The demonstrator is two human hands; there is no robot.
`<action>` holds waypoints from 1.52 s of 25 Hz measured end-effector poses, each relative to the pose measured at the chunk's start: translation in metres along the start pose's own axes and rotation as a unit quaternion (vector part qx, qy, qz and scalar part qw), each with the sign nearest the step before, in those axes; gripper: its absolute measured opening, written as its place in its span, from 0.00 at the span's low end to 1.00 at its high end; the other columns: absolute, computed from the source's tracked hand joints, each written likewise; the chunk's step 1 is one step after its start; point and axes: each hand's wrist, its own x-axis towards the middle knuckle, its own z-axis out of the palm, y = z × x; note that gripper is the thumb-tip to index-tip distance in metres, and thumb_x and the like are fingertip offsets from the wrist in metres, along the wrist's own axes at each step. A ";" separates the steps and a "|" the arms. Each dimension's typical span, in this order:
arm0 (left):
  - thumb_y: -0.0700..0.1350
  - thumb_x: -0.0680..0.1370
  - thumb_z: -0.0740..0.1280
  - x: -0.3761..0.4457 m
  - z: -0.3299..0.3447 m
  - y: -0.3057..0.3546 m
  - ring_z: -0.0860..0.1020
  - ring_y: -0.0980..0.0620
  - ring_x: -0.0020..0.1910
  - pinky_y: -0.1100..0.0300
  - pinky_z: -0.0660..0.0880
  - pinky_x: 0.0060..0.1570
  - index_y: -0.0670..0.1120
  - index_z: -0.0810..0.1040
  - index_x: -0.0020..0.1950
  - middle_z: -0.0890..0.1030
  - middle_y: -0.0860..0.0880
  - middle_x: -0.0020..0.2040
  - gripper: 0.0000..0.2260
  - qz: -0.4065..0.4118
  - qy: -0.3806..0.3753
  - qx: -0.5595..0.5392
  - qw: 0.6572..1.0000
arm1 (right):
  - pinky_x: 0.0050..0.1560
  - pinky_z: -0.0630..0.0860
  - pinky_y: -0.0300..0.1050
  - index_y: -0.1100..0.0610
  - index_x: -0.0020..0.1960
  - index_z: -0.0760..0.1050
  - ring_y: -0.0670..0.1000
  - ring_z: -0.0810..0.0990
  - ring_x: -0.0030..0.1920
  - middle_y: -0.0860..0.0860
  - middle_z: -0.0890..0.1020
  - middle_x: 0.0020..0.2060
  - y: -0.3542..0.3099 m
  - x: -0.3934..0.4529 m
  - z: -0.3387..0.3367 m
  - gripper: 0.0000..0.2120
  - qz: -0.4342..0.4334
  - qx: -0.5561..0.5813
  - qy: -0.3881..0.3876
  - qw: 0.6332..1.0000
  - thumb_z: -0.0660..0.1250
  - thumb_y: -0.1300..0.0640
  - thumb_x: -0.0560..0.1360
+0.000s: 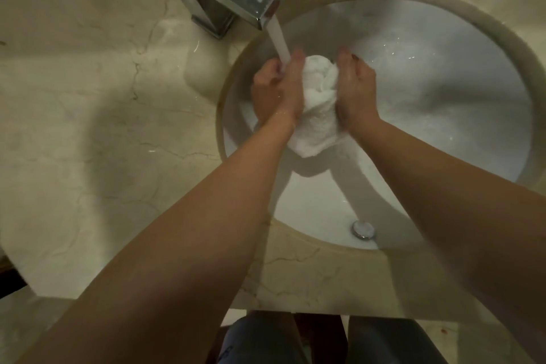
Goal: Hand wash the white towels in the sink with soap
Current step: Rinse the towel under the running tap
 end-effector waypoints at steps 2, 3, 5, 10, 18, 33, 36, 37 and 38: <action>0.53 0.73 0.72 0.001 0.000 0.006 0.73 0.49 0.34 0.60 0.66 0.34 0.46 0.73 0.30 0.73 0.50 0.28 0.17 0.001 0.051 0.044 0.998 | 0.47 0.69 0.30 0.55 0.49 0.75 0.36 0.72 0.43 0.54 0.77 0.50 -0.002 0.000 0.001 0.14 0.016 -0.068 -0.019 0.997 0.57 0.47 0.82; 0.51 0.74 0.71 0.001 -0.001 0.008 0.73 0.50 0.33 0.60 0.65 0.34 0.46 0.73 0.30 0.73 0.49 0.29 0.16 -0.017 0.060 0.057 0.996 | 0.53 0.68 0.29 0.54 0.54 0.75 0.37 0.72 0.50 0.55 0.74 0.56 -0.003 -0.002 0.002 0.15 0.014 -0.095 -0.002 0.995 0.57 0.44 0.81; 0.49 0.77 0.68 0.004 -0.005 0.009 0.75 0.50 0.37 0.63 0.66 0.37 0.47 0.75 0.34 0.76 0.51 0.32 0.12 -0.069 0.073 0.044 0.994 | 0.63 0.70 0.40 0.51 0.62 0.73 0.48 0.74 0.59 0.53 0.72 0.60 -0.010 -0.012 0.006 0.22 0.009 -0.109 0.027 0.994 0.58 0.37 0.78; 0.52 0.80 0.67 0.004 -0.010 0.012 0.78 0.51 0.39 0.61 0.73 0.45 0.48 0.75 0.37 0.78 0.53 0.35 0.14 -0.118 0.065 -0.078 0.988 | 0.66 0.67 0.43 0.51 0.75 0.64 0.49 0.71 0.69 0.50 0.72 0.71 -0.018 -0.038 0.015 0.32 -0.038 -0.154 -0.083 0.984 0.60 0.34 0.77; 0.57 0.79 0.68 -0.011 -0.011 -0.021 0.76 0.53 0.55 0.68 0.70 0.54 0.44 0.80 0.58 0.78 0.48 0.58 0.18 0.130 -0.046 0.089 0.986 | 0.47 0.82 0.49 0.58 0.42 0.81 0.51 0.85 0.42 0.54 0.86 0.39 -0.002 0.006 0.018 0.21 0.118 0.011 -0.058 0.991 0.61 0.43 0.81; 0.63 0.77 0.54 0.020 0.026 -0.044 0.73 0.52 0.69 0.68 0.65 0.68 0.45 0.76 0.70 0.78 0.46 0.68 0.31 0.209 -0.085 0.056 0.973 | 0.62 0.75 0.53 0.54 0.70 0.71 0.55 0.79 0.61 0.54 0.80 0.62 0.035 0.000 0.033 0.37 -0.052 -0.141 0.038 0.988 0.51 0.30 0.73; 0.62 0.77 0.57 0.030 0.030 -0.050 0.76 0.51 0.66 0.62 0.69 0.68 0.43 0.78 0.68 0.81 0.45 0.64 0.29 0.236 -0.085 0.066 0.966 | 0.57 0.74 0.48 0.58 0.67 0.73 0.60 0.81 0.56 0.58 0.82 0.56 0.037 0.011 0.031 0.39 -0.057 -0.195 0.043 0.978 0.48 0.31 0.72; 0.62 0.77 0.57 0.032 0.030 -0.052 0.75 0.53 0.66 0.65 0.68 0.68 0.44 0.78 0.68 0.80 0.46 0.65 0.29 0.240 -0.088 0.081 0.963 | 0.56 0.72 0.49 0.59 0.67 0.73 0.61 0.80 0.56 0.60 0.82 0.56 0.037 0.014 0.029 0.40 -0.062 -0.224 0.037 0.972 0.46 0.32 0.72; 0.62 0.77 0.58 0.033 0.031 -0.052 0.74 0.57 0.65 0.71 0.66 0.66 0.45 0.78 0.68 0.80 0.46 0.65 0.29 0.240 -0.090 0.093 0.962 | 0.56 0.71 0.50 0.61 0.67 0.73 0.62 0.79 0.56 0.61 0.81 0.57 0.036 0.017 0.028 0.40 -0.063 -0.254 0.033 0.964 0.46 0.33 0.72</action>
